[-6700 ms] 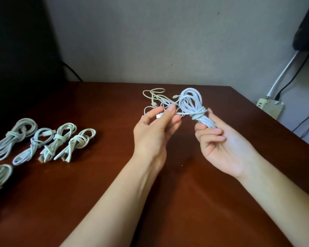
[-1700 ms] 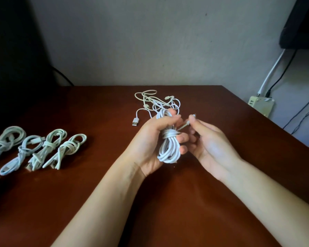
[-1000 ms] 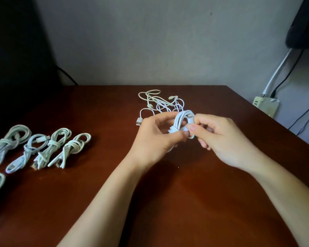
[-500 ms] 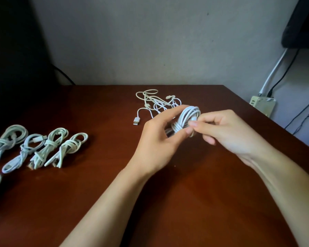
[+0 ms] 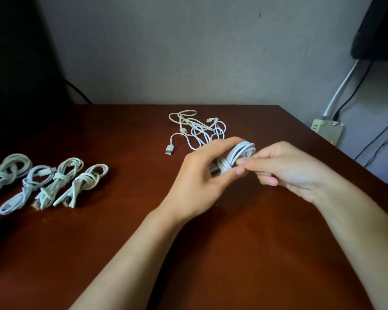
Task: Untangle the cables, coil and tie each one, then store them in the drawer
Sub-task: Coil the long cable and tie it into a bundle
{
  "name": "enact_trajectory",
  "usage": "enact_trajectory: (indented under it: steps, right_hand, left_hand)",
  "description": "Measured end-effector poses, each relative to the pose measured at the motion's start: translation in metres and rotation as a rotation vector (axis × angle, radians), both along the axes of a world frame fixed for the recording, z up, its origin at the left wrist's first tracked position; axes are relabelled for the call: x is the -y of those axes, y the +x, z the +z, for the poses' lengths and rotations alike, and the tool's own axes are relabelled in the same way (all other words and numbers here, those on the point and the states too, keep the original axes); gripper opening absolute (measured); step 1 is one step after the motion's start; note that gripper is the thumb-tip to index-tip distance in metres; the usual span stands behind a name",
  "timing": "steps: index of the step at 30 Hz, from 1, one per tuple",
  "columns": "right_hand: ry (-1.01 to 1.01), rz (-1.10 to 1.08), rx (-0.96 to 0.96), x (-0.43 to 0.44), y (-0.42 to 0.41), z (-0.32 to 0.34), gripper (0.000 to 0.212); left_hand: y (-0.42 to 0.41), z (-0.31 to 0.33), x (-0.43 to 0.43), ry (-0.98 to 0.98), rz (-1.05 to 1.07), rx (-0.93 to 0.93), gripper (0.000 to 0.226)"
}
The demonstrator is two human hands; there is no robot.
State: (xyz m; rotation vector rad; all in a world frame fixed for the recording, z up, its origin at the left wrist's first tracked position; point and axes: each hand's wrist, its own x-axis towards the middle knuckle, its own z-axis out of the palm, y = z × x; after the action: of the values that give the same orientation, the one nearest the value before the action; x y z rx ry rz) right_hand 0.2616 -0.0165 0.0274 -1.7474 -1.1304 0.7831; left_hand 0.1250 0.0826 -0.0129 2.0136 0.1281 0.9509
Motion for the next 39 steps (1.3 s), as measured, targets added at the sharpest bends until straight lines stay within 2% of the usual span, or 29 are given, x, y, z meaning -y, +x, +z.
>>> enact_trajectory:
  steps: [2, 4, 7, 11, 14, 17, 19, 21, 26, 30, 39]
  right_hand:
    - [-0.004, -0.033, -0.018, -0.001, 0.000, -0.002, 0.047]
    - [0.031, -0.094, -0.034, -0.003, -0.004, -0.003, 0.040]
    - [0.132, -0.182, 0.009, -0.007, -0.006, -0.007, 0.040]
    - [0.373, -0.214, 0.077, -0.013, -0.009, -0.013, 0.016]
    - [0.522, -0.197, 0.140, -0.015, -0.014, -0.022, 0.009]
    - [0.586, -0.208, 0.140, -0.014, -0.017, -0.025, 0.011]
    - [0.599, -0.227, 0.137, -0.013, -0.017, -0.024, 0.018]
    - [0.586, -0.220, 0.129, -0.014, -0.017, -0.023, 0.020]
    - [0.539, -0.183, 0.132, -0.015, -0.017, -0.025, 0.018]
    - [0.472, -0.056, 0.081, -0.015, -0.019, -0.024, 0.021]
    - [0.531, -0.117, 0.015, -0.015, -0.020, -0.020, 0.035]
  left_hand:
    - [0.000, 0.001, 0.000, -0.064, -0.028, 0.002, 0.039]
    - [0.001, 0.002, 0.000, -0.186, -0.081, 0.027, 0.039]
    - [0.003, 0.002, 0.000, -0.437, -0.180, 0.068, 0.037]
    - [0.006, -0.001, 0.000, -0.604, -0.245, 0.081, 0.039]
    - [0.007, -0.001, 0.002, -0.646, -0.271, 0.077, 0.041]
    - [0.007, 0.000, 0.003, -0.589, -0.190, 0.033, 0.040]
    - [0.008, -0.001, 0.004, -0.475, -0.092, -0.006, 0.042]
    - [0.009, -0.002, 0.003, -0.350, -0.027, -0.012, 0.041]
    - [0.009, -0.005, 0.003, -0.223, 0.135, -0.020, 0.037]
    - [0.005, -0.004, 0.001, -0.098, 0.278, -0.024, 0.033]
    - [0.006, -0.006, 0.009, 0.075, 0.346, -0.059, 0.042]
